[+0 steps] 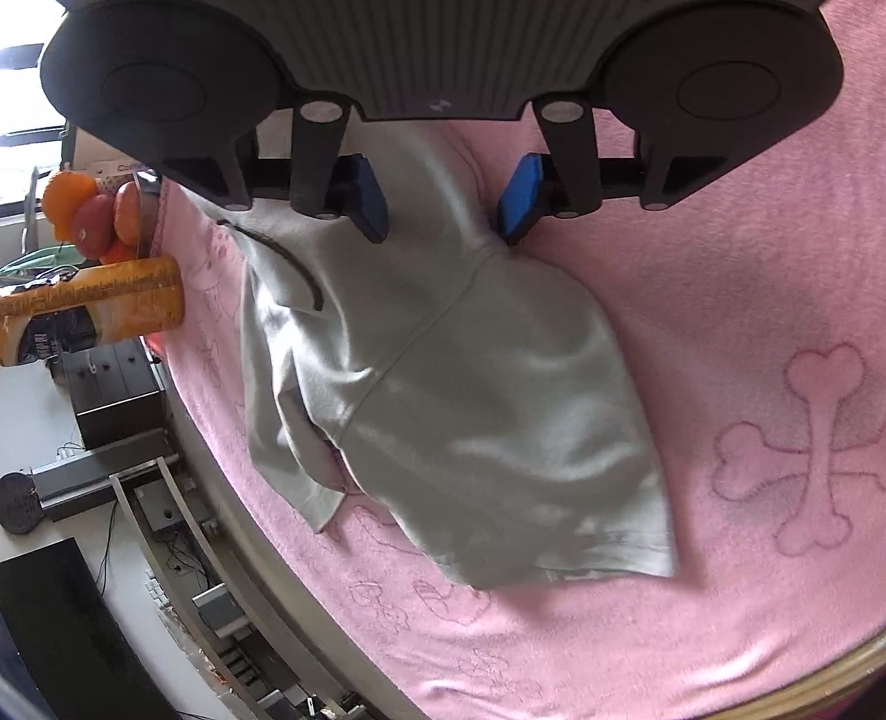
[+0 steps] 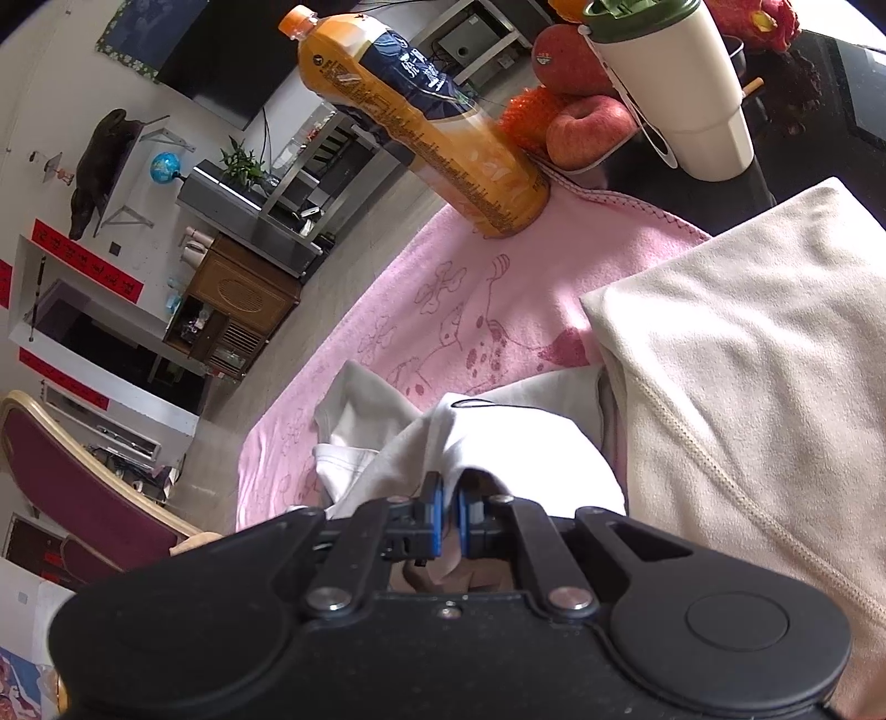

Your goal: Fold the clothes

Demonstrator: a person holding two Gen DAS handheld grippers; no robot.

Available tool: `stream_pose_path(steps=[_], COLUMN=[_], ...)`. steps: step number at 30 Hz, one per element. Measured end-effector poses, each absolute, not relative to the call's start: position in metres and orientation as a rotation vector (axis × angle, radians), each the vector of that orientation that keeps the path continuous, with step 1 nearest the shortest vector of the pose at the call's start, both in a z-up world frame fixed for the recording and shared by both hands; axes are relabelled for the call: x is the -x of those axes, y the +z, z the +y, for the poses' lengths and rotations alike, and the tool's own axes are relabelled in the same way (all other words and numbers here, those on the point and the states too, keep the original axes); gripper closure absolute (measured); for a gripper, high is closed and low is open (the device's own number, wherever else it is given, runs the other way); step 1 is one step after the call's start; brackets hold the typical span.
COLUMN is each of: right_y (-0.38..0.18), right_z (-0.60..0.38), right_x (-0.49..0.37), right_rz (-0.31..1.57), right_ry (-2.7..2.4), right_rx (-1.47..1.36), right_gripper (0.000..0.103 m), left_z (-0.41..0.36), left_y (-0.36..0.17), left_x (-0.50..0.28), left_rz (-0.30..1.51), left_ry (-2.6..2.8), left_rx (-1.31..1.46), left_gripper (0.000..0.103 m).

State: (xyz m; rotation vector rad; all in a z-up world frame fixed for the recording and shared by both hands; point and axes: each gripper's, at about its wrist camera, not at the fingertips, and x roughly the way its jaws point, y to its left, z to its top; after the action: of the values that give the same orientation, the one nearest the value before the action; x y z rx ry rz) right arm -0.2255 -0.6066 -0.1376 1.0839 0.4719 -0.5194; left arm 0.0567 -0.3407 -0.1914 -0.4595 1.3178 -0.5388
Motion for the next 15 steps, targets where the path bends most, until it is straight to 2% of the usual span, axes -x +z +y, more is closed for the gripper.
stream_pose_path(steps=[2, 5, 10, 15], right_y=[-0.138, -0.138, -0.142, -0.148], right_z=[-0.607, -0.608, -0.61, -0.613], right_x=[0.226, 0.226, 0.226, 0.228], right_rz=[0.472, 0.469, 0.477, 0.491], right_ry=[-0.519, -0.519, -0.534, -0.545], right_rx=[-1.09, -1.092, -1.102, -1.136], right_gripper=[0.096, 0.096, 0.096, 0.094], left_z=[-0.345, -0.35, -0.342, -0.308], left_y=[-0.192, -0.19, -0.179, -0.131], left_x=[-0.053, -0.05, -0.052, -0.048], left_rz=[1.33, 1.307, 1.247, 1.088], left_ry=[-0.569, -0.577, -0.554, -0.597], left_rx=[0.455, 0.399, 0.343, 0.282], left_gripper=[0.088, 0.101, 0.103, 0.103])
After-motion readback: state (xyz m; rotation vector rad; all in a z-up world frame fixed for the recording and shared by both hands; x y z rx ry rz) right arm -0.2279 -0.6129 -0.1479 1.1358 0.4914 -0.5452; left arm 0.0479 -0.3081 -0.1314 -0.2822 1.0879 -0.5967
